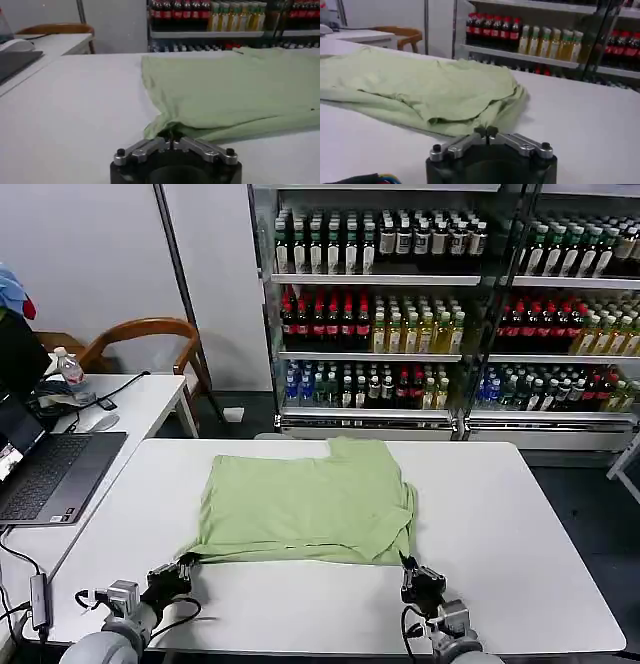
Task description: Fold and organize the clothes.
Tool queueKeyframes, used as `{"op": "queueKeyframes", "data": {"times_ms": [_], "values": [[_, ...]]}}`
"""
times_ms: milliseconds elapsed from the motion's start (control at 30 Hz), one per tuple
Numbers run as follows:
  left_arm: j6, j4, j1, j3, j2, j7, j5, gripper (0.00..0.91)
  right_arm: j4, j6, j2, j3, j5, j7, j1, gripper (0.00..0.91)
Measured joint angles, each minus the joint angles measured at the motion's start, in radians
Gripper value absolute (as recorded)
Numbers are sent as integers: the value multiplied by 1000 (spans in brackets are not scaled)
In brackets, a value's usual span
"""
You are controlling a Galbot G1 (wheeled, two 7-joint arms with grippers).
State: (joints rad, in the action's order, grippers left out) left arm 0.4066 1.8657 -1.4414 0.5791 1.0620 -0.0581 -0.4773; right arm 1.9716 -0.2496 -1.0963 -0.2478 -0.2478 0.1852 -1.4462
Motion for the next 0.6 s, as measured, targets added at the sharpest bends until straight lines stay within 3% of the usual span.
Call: {"op": "queueKeyframes", "data": {"times_ms": [600], "values": [[-51, 149, -241, 82, -2, 12, 27, 30, 130, 37, 74, -31, 40, -1, -199, 0]]}}
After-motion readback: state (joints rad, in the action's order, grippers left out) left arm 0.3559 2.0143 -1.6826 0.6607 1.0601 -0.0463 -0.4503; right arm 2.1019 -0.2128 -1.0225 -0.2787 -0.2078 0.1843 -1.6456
